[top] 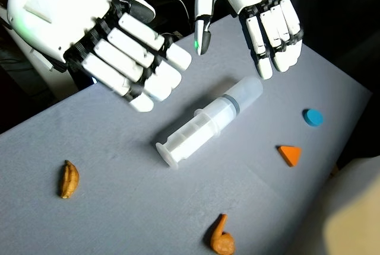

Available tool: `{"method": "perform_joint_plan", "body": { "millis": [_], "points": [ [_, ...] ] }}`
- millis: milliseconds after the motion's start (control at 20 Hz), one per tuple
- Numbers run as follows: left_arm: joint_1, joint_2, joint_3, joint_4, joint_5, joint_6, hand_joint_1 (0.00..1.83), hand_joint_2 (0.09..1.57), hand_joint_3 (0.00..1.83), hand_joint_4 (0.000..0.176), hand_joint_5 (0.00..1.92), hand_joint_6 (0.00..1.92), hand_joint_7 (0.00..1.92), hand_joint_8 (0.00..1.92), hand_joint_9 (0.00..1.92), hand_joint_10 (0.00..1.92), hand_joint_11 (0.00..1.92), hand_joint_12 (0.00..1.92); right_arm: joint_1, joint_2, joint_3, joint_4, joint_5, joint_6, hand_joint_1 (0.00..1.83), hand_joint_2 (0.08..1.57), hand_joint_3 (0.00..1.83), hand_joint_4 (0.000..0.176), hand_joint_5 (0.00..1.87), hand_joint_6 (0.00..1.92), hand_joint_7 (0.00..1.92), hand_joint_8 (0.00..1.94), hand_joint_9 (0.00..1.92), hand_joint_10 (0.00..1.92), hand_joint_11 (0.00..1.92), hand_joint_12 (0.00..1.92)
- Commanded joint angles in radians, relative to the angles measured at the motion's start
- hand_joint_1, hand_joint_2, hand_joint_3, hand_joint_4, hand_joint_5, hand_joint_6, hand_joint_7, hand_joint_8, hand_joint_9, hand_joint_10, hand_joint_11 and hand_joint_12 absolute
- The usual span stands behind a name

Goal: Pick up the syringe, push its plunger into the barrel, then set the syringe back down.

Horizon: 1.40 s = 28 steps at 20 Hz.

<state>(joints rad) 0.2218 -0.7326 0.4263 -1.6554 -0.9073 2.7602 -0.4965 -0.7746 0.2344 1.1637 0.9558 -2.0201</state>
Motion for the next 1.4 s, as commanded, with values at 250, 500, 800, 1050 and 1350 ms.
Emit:
{"method": "perform_joint_plan", "body": {
  "millis": [250, 500, 800, 1050, 1350],
  "points": [
    [0.067, -0.052, -0.02, 0.09, -0.129, -0.008, 0.21, 1.04, 0.0, 0.039, 0.17, 0.0, 0.17, 0.0, 0.2, 0.01, 0.0, 0.7, 0.011, 0.001, 0.0, -0.079, 0.072, 0.04, 0.0, 1.12, 0.0, 0.062, 0.09, 0.0, 0.1, 0.01, 0.03, 0.0, 0.0, 0.29],
    [0.16, -0.191, 0.003, 0.158, -0.289, -0.187, 0.49, 0.9, 0.0, 0.032, 0.13, 0.0, 0.15, 0.0, 0.17, 0.0, 0.0, 0.64, -0.012, 0.0, 0.021, -0.079, 0.07, 0.087, 0.0, 1.1, 0.0, 0.061, 0.09, 0.0, 0.11, 0.0, 0.08, 0.01, 0.0, 0.43],
    [0.242, -0.286, 0.038, 0.158, -0.413, -0.335, 0.57, 0.89, 0.0, 0.024, 0.1, 0.0, 0.12, 0.0, 0.13, 0.0, 0.0, 0.64, -0.032, -0.005, 0.032, -0.079, 0.053, 0.18, 0.0, 1.09, 0.0, 0.055, 0.12, 0.01, 0.16, 0.01, 0.11, 0.01, 0.0, 0.54],
    [0.292, -0.333, 0.096, 0.159, -0.427, -0.376, 0.6, 0.88, 0.0, 0.025, 0.08, 0.0, 0.1, 0.0, 0.11, 0.0, 0.0, 0.6, -0.033, -0.007, 0.032, -0.05, 0.041, 0.206, 0.0, 1.09, 0.0, 0.055, 0.11, 0.0, 0.14, 0.0, 0.1, 0.0, 0.0, 0.55],
    [0.364, -0.401, 0.187, 0.193, -0.41, -0.45, 0.61, 0.89, 0.0, 0.023, 0.12, 0.01, 0.12, 0.0, 0.12, 0.0, 0.0, 0.6, -0.032, -0.007, 0.033, -0.048, 0.034, 0.22, 0.0, 1.09, 0.0, 0.056, 0.07, 0.0, 0.11, 0.0, 0.1, 0.0, 0.0, 0.49]
  ]
}}
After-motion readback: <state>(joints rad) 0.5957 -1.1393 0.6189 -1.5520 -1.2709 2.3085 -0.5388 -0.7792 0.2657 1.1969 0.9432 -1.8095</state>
